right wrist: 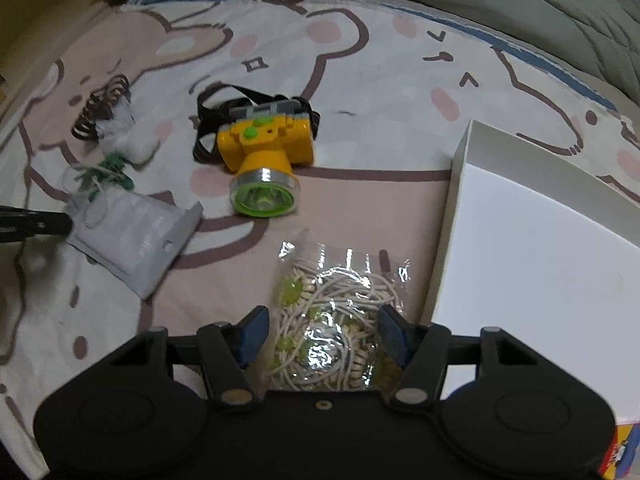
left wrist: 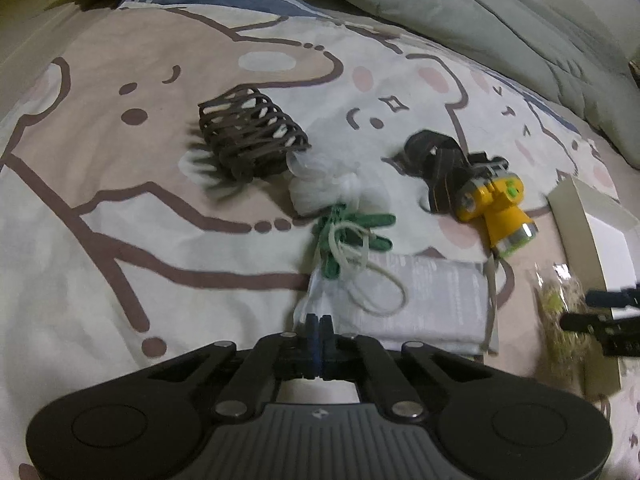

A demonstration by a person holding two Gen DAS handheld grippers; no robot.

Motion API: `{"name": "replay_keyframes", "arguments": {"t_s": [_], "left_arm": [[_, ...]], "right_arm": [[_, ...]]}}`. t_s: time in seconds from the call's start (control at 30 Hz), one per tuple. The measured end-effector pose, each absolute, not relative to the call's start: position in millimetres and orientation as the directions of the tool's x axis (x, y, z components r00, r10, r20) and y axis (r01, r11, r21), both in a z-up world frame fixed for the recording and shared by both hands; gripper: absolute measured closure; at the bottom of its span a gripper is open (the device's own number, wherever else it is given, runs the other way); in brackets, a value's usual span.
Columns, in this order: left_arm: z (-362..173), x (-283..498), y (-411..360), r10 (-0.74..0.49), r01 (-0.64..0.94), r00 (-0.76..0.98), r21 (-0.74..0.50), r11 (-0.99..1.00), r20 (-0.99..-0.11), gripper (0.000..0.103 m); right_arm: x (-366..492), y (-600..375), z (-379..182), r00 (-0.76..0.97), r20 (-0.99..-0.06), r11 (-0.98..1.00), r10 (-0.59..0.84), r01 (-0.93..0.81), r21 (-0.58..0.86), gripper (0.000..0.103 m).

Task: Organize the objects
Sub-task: 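Grasp the clear bag of hair ties with the right tool while the left tool reaches toward the white packet, then close the left tool on the white flat packet while the right tool holds the hair-tie bag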

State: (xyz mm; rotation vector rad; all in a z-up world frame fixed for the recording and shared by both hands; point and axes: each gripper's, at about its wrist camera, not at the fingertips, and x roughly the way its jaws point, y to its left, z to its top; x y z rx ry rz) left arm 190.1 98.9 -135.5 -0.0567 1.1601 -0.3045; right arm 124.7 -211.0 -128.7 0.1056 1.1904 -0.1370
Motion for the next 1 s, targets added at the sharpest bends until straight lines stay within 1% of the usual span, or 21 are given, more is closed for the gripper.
{"name": "replay_keyframes", "arguments": {"t_s": [0.13, 0.27, 0.3, 0.33, 0.37, 0.4, 0.43, 0.53, 0.6, 0.67, 0.7, 0.77, 0.8, 0.83, 0.93, 1.0], "left_arm": [[-138, 176, 103, -0.286, 0.247, 0.336, -0.209, 0.946, -0.897, 0.103], [-137, 168, 114, -0.295, 0.261, 0.373, -0.206, 0.943, -0.880, 0.102], [-136, 169, 116, -0.303, 0.258, 0.384, -0.214, 0.942, -0.872, 0.099], [-136, 170, 120, -0.312, 0.247, 0.395, -0.227, 0.942, -0.864, 0.087], [-135, 172, 122, -0.314, 0.234, 0.403, -0.235, 0.943, -0.860, 0.080], [-134, 174, 124, -0.316, 0.219, 0.414, -0.244, 0.945, -0.854, 0.068], [-133, 176, 125, -0.319, 0.209, 0.422, -0.251, 0.945, -0.849, 0.065], [-133, 186, 125, -0.332, 0.186, 0.425, -0.278, 0.943, -0.842, 0.065], [-135, 191, 123, -0.339, 0.175, 0.418, -0.292, 0.940, -0.843, 0.067], [-138, 195, 116, -0.321, 0.169, 0.414, -0.275, 0.947, -0.852, 0.068], [-139, 197, 114, -0.308, 0.168, 0.414, -0.261, 0.951, -0.857, 0.071], [-143, 200, 111, -0.283, 0.164, 0.403, -0.235, 0.958, -0.870, 0.084], [-144, 201, 111, -0.276, 0.161, 0.392, -0.230, 0.960, -0.877, 0.097], [-146, 202, 110, -0.264, 0.159, 0.379, -0.219, 0.963, -0.887, 0.103], [-145, 198, 107, -0.258, 0.204, 0.363, -0.194, 0.959, -0.895, 0.103], [-143, 192, 105, -0.272, 0.244, 0.350, -0.193, 0.950, -0.896, 0.103]], "right_arm": [[127, -208, -133, 0.357, -0.931, 0.988, -0.081, 0.149, -0.029, 0.040], [129, -205, -135, 0.350, -0.931, 0.989, -0.102, 0.140, -0.055, 0.039], [129, -205, -134, 0.349, -0.931, 0.988, -0.104, 0.142, -0.057, 0.039], [130, -204, -133, 0.347, -0.932, 0.988, -0.106, 0.144, -0.058, 0.039], [130, -204, -132, 0.348, -0.932, 0.988, -0.104, 0.144, -0.057, 0.039], [130, -204, -131, 0.350, -0.931, 0.988, -0.102, 0.143, -0.055, 0.039], [130, -203, -130, 0.353, -0.930, 0.988, -0.103, 0.143, -0.055, 0.039], [130, -204, -130, 0.350, -0.931, 0.988, -0.105, 0.139, -0.059, 0.038], [130, -205, -131, 0.344, -0.933, 0.988, -0.104, 0.141, -0.058, 0.036], [131, -206, -131, 0.342, -0.934, 0.989, -0.104, 0.139, -0.059, 0.034], [132, -206, -131, 0.342, -0.934, 0.989, -0.104, 0.137, -0.060, 0.032], [132, -207, -132, 0.338, -0.935, 0.989, -0.106, 0.135, -0.063, 0.029], [133, -208, -133, 0.337, -0.936, 0.989, -0.105, 0.133, -0.064, 0.029], [133, -209, -134, 0.336, -0.936, 0.990, -0.105, 0.129, -0.065, 0.029], [133, -209, -138, 0.343, -0.934, 0.992, -0.096, 0.109, -0.062, 0.028], [133, -207, -139, 0.342, -0.937, 0.995, -0.073, 0.088, -0.045, 0.033]]}}
